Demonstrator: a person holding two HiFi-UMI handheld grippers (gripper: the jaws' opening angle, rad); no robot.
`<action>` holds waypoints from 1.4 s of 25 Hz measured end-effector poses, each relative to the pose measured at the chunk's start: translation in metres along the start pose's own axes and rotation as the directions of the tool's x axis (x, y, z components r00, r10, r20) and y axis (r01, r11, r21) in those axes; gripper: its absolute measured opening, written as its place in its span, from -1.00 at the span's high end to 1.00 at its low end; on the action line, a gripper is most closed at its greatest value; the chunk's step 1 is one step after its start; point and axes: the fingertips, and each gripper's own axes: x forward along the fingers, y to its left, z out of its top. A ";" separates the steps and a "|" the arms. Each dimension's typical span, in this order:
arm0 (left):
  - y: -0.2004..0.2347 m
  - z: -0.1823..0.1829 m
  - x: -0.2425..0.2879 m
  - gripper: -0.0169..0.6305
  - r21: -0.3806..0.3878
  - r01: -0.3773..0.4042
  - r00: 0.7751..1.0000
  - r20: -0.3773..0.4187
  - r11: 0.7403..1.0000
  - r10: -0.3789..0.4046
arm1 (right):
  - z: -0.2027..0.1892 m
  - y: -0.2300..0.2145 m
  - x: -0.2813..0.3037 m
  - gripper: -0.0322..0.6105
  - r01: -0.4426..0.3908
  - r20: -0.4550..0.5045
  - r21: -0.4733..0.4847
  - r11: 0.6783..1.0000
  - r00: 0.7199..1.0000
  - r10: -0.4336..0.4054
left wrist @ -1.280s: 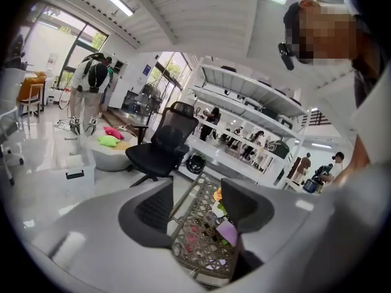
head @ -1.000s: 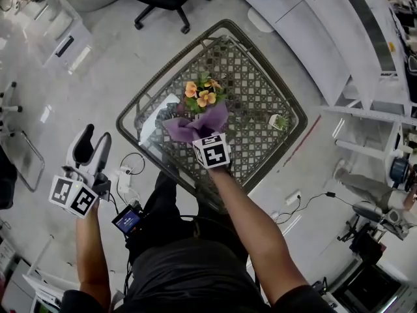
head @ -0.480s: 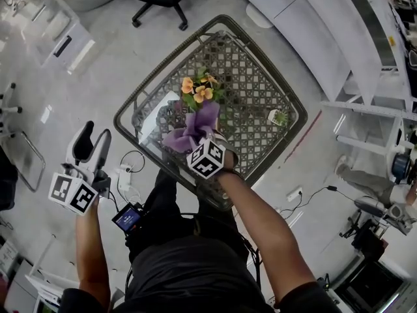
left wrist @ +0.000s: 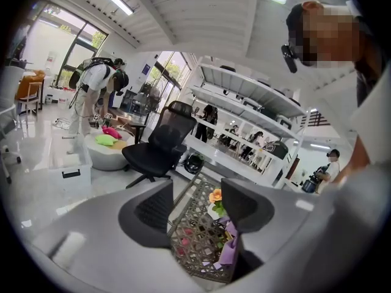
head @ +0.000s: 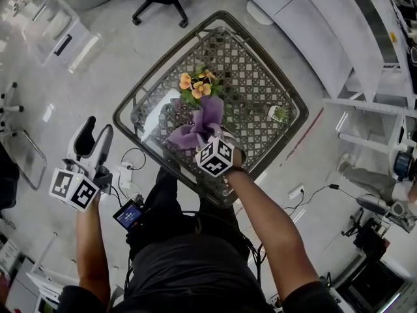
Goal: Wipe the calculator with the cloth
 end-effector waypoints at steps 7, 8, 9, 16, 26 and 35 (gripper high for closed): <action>-0.006 0.003 0.006 0.10 0.009 0.007 1.000 -0.002 1.000 -0.007 | -0.013 -0.013 -0.008 0.68 0.025 -0.006 0.019 1.000 1.000 -0.025; -0.007 0.003 0.006 0.10 0.011 0.008 1.000 -0.002 1.000 -0.008 | -0.015 -0.015 -0.009 0.68 0.030 -0.008 0.026 0.999 1.000 -0.030; -0.007 0.003 0.007 0.10 0.013 0.008 1.000 -0.002 1.000 -0.008 | -0.018 -0.017 -0.009 0.68 0.036 -0.011 0.035 0.999 0.999 -0.036; -0.013 0.005 0.013 0.10 0.017 0.018 1.000 0.000 1.000 -0.018 | -0.041 -0.041 -0.022 0.68 0.116 -0.039 0.211 0.971 0.993 -0.111; -0.014 0.000 0.011 0.10 0.010 0.017 1.000 0.000 1.000 -0.017 | -0.040 -0.048 -0.034 0.68 0.052 0.065 0.749 0.661 0.986 -0.151; -0.006 -0.004 0.002 0.10 -0.004 0.015 1.000 0.012 1.000 -0.015 | -0.022 -0.003 -0.017 0.68 -0.033 0.085 0.787 0.616 0.995 -0.056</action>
